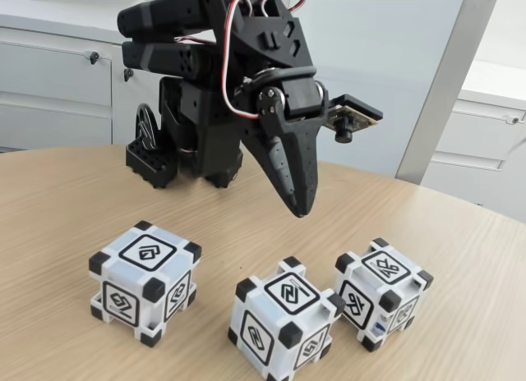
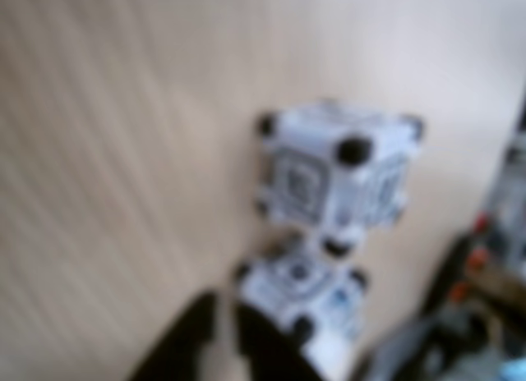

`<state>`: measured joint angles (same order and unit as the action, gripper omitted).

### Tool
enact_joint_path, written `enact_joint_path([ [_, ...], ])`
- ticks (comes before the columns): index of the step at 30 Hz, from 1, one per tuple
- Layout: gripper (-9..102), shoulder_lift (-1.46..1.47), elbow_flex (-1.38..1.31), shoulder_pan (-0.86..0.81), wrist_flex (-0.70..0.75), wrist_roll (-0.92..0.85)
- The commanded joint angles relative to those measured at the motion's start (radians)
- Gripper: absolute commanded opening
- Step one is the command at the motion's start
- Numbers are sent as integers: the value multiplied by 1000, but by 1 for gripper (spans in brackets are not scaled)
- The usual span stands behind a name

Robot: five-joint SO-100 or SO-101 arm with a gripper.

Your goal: Stack cubes from left to right.

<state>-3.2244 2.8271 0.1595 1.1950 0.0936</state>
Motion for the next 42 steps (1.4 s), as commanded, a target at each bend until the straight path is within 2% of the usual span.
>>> enact_joint_path([
  [1, 0, -57, -5, -9, -2, 5],
  [20, 0, -34, -20, -9, -3, 5],
  [25, 0, 196, -132, -9, -17, 23],
  [32, 1, 675, -526, -9, -17, 75],
  [37, 14, 914, -753, -9, -3, 112],
  [42, 27, 1078, -811, -9, -15, 64],
])
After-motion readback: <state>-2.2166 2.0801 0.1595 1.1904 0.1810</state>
